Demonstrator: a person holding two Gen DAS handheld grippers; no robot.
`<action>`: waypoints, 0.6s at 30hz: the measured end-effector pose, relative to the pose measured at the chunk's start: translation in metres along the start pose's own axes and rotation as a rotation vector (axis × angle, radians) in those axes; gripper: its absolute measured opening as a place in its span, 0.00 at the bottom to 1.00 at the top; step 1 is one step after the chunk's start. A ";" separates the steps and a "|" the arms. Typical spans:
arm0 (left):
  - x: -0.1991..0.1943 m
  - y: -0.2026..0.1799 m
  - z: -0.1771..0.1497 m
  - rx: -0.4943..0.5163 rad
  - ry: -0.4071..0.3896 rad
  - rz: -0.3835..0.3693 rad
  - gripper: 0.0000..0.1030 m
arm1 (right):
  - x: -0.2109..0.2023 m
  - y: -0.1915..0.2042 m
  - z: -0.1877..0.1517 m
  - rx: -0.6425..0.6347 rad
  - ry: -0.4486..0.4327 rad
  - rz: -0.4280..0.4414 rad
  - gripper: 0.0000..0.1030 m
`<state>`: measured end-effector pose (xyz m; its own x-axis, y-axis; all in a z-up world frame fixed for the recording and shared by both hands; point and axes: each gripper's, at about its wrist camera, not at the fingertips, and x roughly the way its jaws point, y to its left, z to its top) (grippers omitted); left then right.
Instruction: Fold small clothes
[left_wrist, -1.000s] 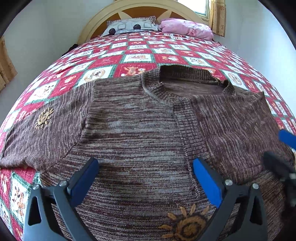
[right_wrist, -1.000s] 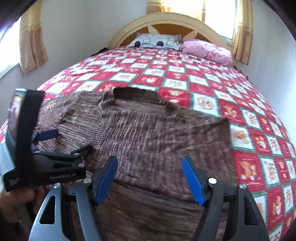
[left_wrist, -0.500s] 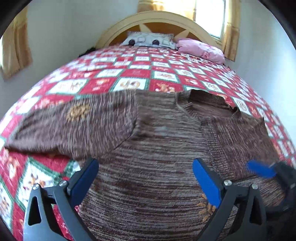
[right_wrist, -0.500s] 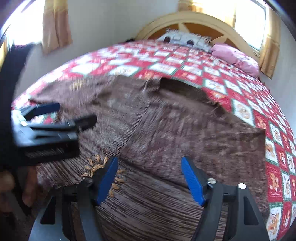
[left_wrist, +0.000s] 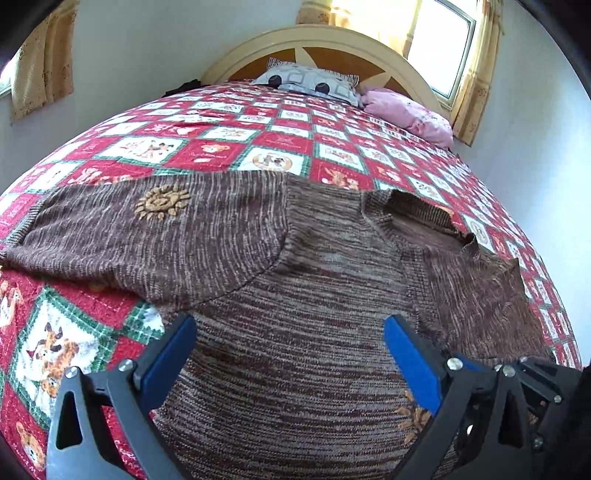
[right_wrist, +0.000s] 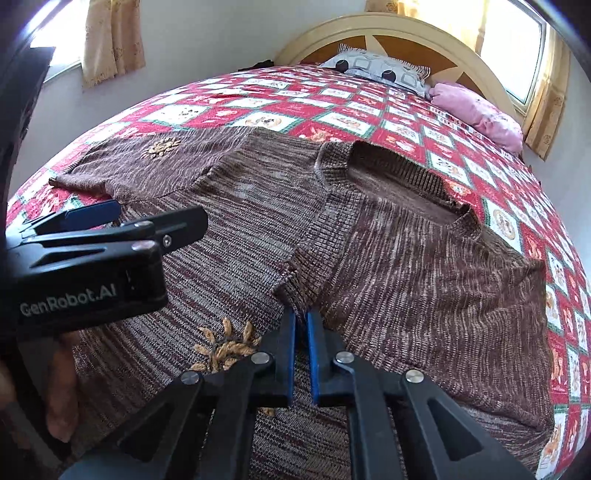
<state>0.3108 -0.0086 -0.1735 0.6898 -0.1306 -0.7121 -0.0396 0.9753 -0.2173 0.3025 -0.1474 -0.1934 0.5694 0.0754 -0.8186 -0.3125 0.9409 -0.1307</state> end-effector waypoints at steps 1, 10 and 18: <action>0.001 0.000 0.000 0.002 0.007 -0.005 1.00 | -0.004 0.000 -0.001 -0.018 0.006 -0.017 0.51; 0.005 0.003 -0.001 -0.020 0.033 -0.007 1.00 | 0.004 -0.068 -0.015 0.205 0.039 -0.016 0.66; -0.013 0.025 -0.001 -0.045 0.045 0.027 1.00 | 0.006 -0.057 -0.023 0.153 -0.035 -0.067 0.66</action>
<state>0.3000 0.0170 -0.1705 0.6547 -0.1132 -0.7474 -0.0912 0.9697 -0.2267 0.3066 -0.2078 -0.2036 0.6123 0.0195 -0.7904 -0.1551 0.9832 -0.0960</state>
